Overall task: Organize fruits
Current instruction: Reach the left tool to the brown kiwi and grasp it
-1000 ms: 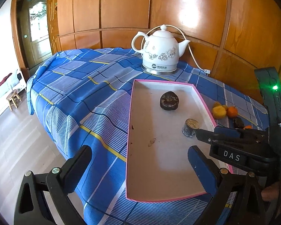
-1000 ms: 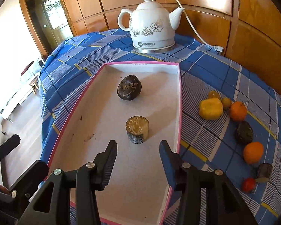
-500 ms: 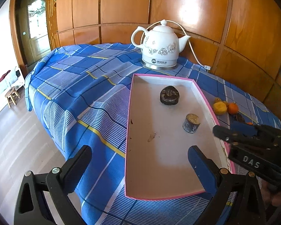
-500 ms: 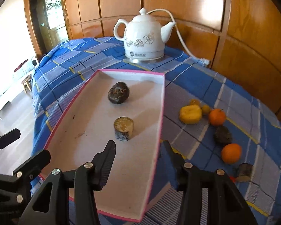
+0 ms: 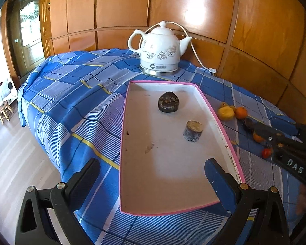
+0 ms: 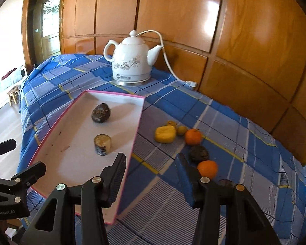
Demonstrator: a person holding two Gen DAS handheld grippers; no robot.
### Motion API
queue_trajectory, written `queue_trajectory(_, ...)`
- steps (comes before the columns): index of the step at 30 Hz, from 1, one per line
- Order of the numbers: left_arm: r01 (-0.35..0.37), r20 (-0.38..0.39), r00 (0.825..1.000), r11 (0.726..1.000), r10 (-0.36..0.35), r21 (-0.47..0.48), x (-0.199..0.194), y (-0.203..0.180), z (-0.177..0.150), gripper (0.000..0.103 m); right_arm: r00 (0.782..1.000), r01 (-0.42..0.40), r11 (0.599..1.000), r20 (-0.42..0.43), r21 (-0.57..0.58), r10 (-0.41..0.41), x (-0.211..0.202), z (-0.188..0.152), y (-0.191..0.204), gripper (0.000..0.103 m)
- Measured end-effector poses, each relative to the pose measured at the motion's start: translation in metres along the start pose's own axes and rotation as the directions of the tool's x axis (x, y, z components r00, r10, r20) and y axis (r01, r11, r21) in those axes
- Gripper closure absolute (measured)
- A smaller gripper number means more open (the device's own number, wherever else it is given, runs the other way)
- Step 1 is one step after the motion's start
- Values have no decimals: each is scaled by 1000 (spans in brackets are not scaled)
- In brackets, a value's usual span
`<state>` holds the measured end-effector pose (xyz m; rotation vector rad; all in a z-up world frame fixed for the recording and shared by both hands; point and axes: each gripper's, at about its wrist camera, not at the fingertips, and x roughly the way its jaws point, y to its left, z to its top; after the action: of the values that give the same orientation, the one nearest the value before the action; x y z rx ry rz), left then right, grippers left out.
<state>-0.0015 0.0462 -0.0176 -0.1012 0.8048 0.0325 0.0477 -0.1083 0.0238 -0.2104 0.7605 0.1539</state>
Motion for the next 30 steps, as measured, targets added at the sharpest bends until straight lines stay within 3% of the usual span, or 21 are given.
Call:
queue_trajectory(13, 14, -34, 999, 1000, -13, 22, 4, -10, 0, 0, 999, 48, 999, -6, 12, -48, -11, -9, -47, 52)
queue_trajectory(23, 85, -36, 996, 987, -81, 134, 5, -40, 10, 2, 981, 160, 981, -131, 108, -145, 1, -28, -156, 52)
queue_trajectory(28, 116, -59, 993, 976, -107, 185, 11, -56, 22, 14, 969, 205, 960, -179, 191, -172, 14, -47, -200, 52)
queue_trajectory(30, 131, -72, 990, 970, -118, 207, 15, -64, 27, 26, 968, 203, 947, -195, 248, -156, 18, -56, -214, 52)
